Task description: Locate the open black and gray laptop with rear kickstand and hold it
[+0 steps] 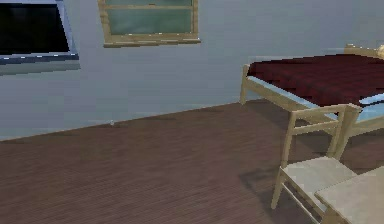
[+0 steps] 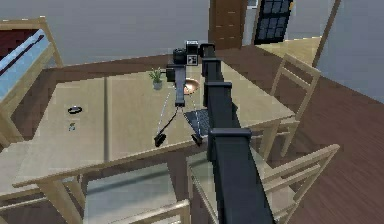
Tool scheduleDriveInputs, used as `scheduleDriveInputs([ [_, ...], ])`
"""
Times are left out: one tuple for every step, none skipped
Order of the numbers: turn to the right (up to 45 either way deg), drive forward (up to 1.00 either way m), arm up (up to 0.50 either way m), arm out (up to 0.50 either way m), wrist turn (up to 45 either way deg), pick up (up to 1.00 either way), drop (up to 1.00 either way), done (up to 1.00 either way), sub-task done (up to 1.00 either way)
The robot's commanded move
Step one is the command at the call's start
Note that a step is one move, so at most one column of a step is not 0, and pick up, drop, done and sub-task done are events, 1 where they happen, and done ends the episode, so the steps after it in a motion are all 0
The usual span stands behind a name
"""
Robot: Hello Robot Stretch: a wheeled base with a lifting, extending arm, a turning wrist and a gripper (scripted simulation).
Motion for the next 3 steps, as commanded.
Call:
scheduleDriveInputs([
  [0.0,0.0,0.0,0.0,45.0,0.0,0.0,0.0,0.0],
  [0.0,0.0,0.0,0.0,45.0,0.0,0.0,0.0,0.0],
  [0.0,0.0,0.0,0.0,45.0,0.0,0.0,0.0,0.0],
])
